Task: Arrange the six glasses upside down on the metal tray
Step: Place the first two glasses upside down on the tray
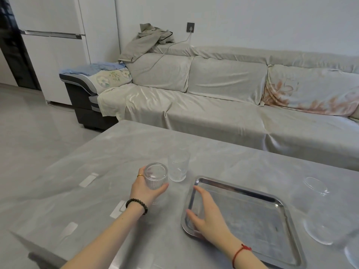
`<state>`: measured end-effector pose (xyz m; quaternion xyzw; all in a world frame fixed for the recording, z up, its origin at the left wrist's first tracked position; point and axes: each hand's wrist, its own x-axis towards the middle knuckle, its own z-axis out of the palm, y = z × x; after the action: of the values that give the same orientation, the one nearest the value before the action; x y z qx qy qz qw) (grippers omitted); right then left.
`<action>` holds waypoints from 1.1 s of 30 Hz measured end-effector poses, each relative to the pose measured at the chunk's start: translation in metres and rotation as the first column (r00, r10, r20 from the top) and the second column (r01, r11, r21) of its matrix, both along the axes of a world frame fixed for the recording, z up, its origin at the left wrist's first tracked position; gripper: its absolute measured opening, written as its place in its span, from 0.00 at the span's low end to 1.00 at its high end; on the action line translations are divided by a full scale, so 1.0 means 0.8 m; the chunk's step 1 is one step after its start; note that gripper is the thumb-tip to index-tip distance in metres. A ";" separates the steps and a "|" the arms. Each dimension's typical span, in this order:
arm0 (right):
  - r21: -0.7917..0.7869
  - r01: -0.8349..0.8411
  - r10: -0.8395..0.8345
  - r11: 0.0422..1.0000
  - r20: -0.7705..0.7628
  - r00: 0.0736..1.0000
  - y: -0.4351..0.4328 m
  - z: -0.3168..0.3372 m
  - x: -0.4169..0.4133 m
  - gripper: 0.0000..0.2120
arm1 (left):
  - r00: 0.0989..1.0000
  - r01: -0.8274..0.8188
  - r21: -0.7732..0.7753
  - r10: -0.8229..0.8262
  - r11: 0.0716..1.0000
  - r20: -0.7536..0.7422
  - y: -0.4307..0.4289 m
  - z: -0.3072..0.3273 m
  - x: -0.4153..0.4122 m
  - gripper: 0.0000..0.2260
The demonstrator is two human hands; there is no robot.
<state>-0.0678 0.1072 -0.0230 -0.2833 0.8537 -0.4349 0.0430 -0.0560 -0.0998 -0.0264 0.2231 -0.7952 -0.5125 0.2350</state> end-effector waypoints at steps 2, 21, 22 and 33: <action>-0.050 -0.017 0.019 0.999 0.039 0.999 -0.011 0.000 0.001 0.33 | 0.997 0.067 0.028 -0.066 0.997 -0.049 0.013 0.019 0.004 0.31; -0.179 0.373 -0.329 0.911 0.232 0.915 0.041 -0.017 -0.083 0.35 | 0.824 0.560 -0.233 -0.505 0.795 0.257 0.133 0.003 -0.054 0.35; -0.178 0.376 -0.332 0.910 0.232 0.914 0.040 -0.022 -0.086 0.35 | 0.820 0.557 -0.285 -0.460 0.780 0.341 0.128 -0.006 -0.053 0.37; -0.172 0.345 -0.305 0.923 0.223 0.926 0.018 -0.042 -0.097 0.39 | 0.762 0.593 -0.341 -0.369 0.730 0.533 0.115 -0.063 -0.039 0.40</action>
<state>-0.1455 0.1219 -0.0563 -0.0966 0.8306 -0.5479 0.0223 -0.0870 -0.0081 -0.0770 0.0430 -0.9596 -0.2748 -0.0424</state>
